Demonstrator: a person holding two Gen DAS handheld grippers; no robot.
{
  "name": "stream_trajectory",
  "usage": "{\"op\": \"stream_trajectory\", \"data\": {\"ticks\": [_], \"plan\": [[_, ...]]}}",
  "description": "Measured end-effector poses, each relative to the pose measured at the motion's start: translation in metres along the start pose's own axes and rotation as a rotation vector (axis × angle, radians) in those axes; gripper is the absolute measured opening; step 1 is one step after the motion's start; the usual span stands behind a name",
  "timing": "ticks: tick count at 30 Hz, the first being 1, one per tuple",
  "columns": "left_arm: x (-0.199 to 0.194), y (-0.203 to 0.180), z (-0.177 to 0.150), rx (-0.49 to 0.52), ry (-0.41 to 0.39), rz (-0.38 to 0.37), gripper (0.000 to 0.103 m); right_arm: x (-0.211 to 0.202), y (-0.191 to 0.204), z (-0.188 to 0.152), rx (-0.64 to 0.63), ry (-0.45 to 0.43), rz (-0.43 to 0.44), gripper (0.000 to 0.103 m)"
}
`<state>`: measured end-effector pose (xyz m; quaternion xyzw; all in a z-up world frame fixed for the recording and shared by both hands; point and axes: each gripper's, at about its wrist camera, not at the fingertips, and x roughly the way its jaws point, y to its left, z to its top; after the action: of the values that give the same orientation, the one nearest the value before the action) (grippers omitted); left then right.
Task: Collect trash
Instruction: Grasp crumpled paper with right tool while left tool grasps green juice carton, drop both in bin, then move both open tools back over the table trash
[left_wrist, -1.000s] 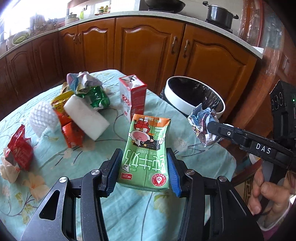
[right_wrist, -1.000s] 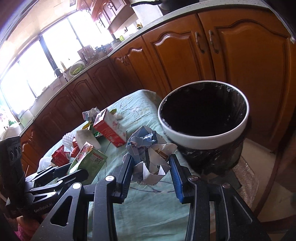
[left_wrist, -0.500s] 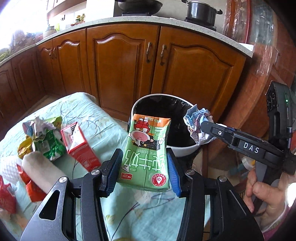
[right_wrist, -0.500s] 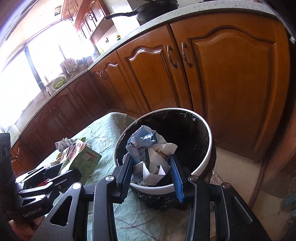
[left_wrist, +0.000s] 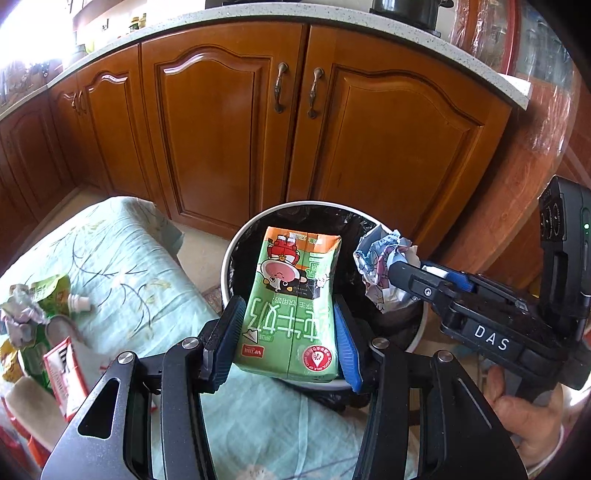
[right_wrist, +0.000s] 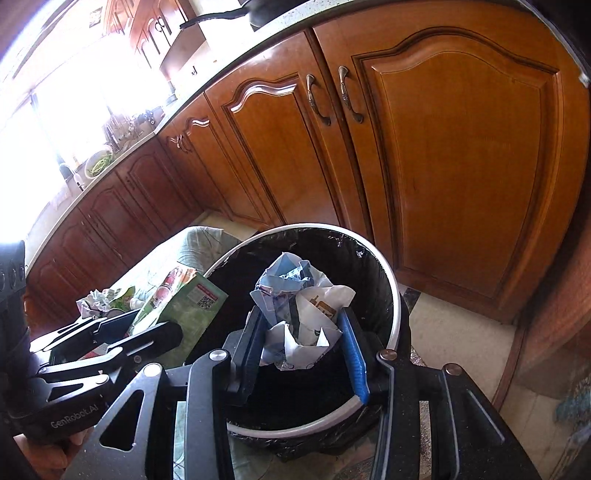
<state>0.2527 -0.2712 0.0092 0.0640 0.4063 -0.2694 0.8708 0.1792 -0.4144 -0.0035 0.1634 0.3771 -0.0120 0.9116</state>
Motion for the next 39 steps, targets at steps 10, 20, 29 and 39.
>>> {"op": "stream_trajectory", "data": {"ticks": [10, 20, 29, 39], "plan": [[0.017, 0.001, -0.002, -0.037, 0.028, 0.007, 0.063, -0.007, -0.012, -0.001, 0.033, -0.026, 0.013, 0.066], [-0.034, 0.017, -0.049, -0.087, -0.060, 0.006, 0.069, -0.036, 0.009, -0.032, 0.060, -0.103, 0.094, 0.076], [-0.081, 0.063, -0.106, -0.210, -0.079, 0.069, 0.070, -0.043, 0.059, -0.070, 0.012, -0.084, 0.174, 0.077], [-0.125, 0.120, -0.149, -0.333, -0.119, 0.154, 0.070, -0.032, 0.106, -0.097, -0.058, -0.022, 0.227, 0.077]]}}
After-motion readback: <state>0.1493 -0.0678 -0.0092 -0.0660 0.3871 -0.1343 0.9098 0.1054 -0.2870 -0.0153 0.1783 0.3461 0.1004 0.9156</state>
